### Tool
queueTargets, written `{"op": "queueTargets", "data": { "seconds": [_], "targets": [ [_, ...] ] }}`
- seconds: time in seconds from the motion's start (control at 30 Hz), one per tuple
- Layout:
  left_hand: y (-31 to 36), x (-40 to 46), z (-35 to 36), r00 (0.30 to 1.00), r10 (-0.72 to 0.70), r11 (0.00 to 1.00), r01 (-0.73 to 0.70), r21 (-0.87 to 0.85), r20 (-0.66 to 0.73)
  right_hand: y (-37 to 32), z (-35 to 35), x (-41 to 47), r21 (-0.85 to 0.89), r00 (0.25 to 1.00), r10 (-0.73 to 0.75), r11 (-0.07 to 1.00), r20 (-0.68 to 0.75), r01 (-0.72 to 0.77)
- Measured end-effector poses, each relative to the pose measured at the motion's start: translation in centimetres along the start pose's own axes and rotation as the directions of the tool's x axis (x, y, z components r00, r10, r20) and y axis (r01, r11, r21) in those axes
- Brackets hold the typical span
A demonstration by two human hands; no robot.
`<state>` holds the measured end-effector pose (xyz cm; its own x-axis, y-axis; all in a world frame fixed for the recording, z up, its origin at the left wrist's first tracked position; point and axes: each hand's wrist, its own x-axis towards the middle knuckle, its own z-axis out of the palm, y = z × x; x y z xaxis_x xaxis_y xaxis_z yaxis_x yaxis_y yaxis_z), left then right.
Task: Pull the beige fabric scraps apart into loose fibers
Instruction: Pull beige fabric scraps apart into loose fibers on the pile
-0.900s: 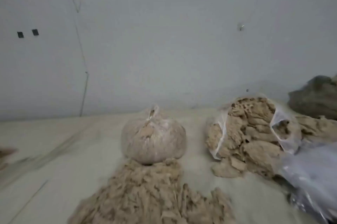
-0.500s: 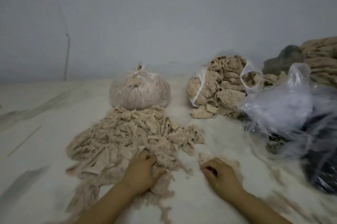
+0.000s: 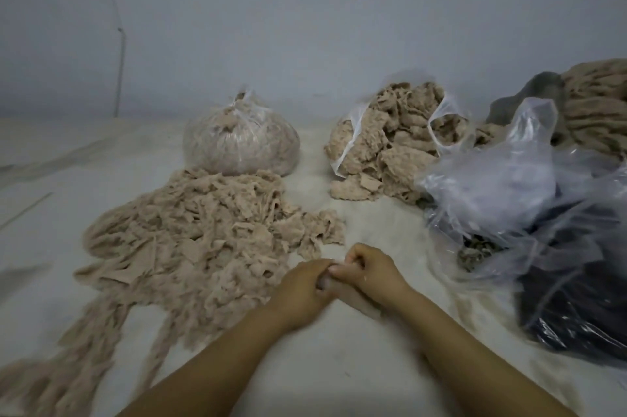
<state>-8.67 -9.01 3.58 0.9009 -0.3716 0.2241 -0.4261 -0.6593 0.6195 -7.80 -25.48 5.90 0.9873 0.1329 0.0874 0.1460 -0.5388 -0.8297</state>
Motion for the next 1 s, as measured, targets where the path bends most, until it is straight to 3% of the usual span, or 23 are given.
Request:
{"op": "queueTargets", "data": {
  "seconds": [0.07,0.13,0.23,0.3,0.37,0.43,0.5,0.63,0.8,1.0],
  "targets": [
    [0.2,0.3,-0.4,0.991,-0.091,0.980,0.073,-0.183,-0.093,-0.2,-0.5,0.1,0.194,1.000,-0.012,0.981,0.020,0.008],
    [0.6,0.5,-1.0,0.972,-0.214,0.899,0.158,-0.409,-0.094,0.0,-1.0,0.2,0.311,0.998,-0.002,0.950,0.066,-0.018],
    [1.2,0.9,-2.1,0.910,-0.413,0.648,0.324,-0.689,0.039,-0.2,-1.3,0.4,0.353,0.999,-0.034,0.935,0.037,0.019],
    [1.6,1.0,-2.8,0.874,-0.448,0.434,0.397,-0.809,0.188,-1.1,-0.9,0.4,0.373,0.993,-0.115,0.922,0.016,0.101],
    [1.7,1.1,-3.0,0.883,-0.417,0.376,0.384,-0.843,0.216,-2.0,-0.3,0.2,0.402,0.986,-0.167,0.902,-0.002,0.154],
    [1.8,1.1,-3.1,0.895,-0.426,0.345,0.300,-0.889,0.136,-2.3,0.1,0.1,0.401,0.985,-0.154,0.900,-0.076,0.172],
    [1.9,1.0,-3.5,0.893,-0.445,0.350,0.248,-0.903,0.072,-2.1,0.1,-0.3,0.412,0.983,-0.098,0.898,-0.152,0.153],
    [1.2,0.8,-4.3,0.888,-0.459,0.484,0.226,-0.845,-0.025,-1.6,-0.3,-1.4,0.470,0.976,0.029,0.879,-0.216,0.078],
    [2.4,2.2,-4.8,0.933,-0.330,0.646,0.111,-0.755,-0.146,-1.4,-1.6,-1.2,0.485,0.943,0.099,0.872,-0.316,0.071],
    [1.7,6.3,-5.2,0.942,-0.283,0.707,0.078,-0.703,-0.180,-0.1,-3.6,2.3,0.427,0.940,0.152,0.904,-0.306,-0.007]
  ]
}}
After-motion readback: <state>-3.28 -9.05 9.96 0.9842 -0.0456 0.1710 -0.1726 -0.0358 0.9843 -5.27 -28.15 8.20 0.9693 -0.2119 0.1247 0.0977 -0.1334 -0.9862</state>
